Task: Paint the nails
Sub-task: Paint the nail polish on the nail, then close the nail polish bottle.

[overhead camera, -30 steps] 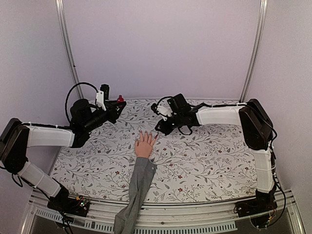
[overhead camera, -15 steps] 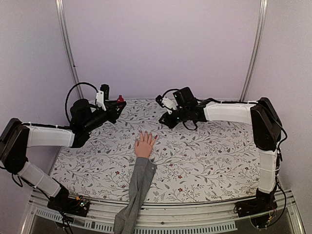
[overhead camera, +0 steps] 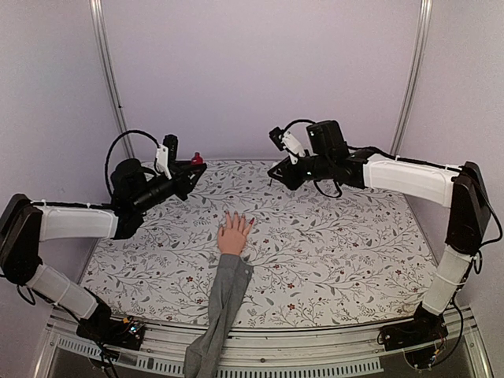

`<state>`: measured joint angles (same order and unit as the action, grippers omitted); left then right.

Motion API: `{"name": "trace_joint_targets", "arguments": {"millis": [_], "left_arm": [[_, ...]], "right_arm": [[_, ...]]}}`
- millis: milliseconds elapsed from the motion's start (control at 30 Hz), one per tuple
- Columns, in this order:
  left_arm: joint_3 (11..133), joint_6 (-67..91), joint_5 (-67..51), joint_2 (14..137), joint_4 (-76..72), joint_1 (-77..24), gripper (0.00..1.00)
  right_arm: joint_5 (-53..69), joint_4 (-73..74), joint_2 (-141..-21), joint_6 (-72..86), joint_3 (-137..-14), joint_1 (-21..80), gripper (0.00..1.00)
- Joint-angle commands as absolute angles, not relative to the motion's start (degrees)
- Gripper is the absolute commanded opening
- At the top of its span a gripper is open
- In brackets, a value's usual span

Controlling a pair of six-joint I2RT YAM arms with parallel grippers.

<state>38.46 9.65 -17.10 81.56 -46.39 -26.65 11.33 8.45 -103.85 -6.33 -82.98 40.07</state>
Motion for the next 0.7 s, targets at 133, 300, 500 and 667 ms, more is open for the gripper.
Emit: {"name": "trace_joint_targets", "arguments": {"millis": [133, 300, 500, 667], "left_arm": [[38.7, 5.8, -22.9, 79.5, -48.5, -31.1, 0.00], [38.5, 4.1, -25.5, 80.0, -49.4, -34.0, 0.00], [37.8, 3.0, -29.0, 81.4, -52.6, -37.3, 0.00], [35.9, 1.4, -31.4, 81.8, -56.9, -40.6, 0.00]], "right_arm": [[16.6, 7.0, -93.3, -7.3, -79.5, 39.9, 0.00], [20.9, 7.5, -88.6, -8.4, -77.3, 39.9, 0.00], [27.8, 6.8, -82.4, -10.0, -73.3, 40.0, 0.00], [32.0, 8.7, -79.7, -11.7, -73.7, 40.8, 0.00]]}}
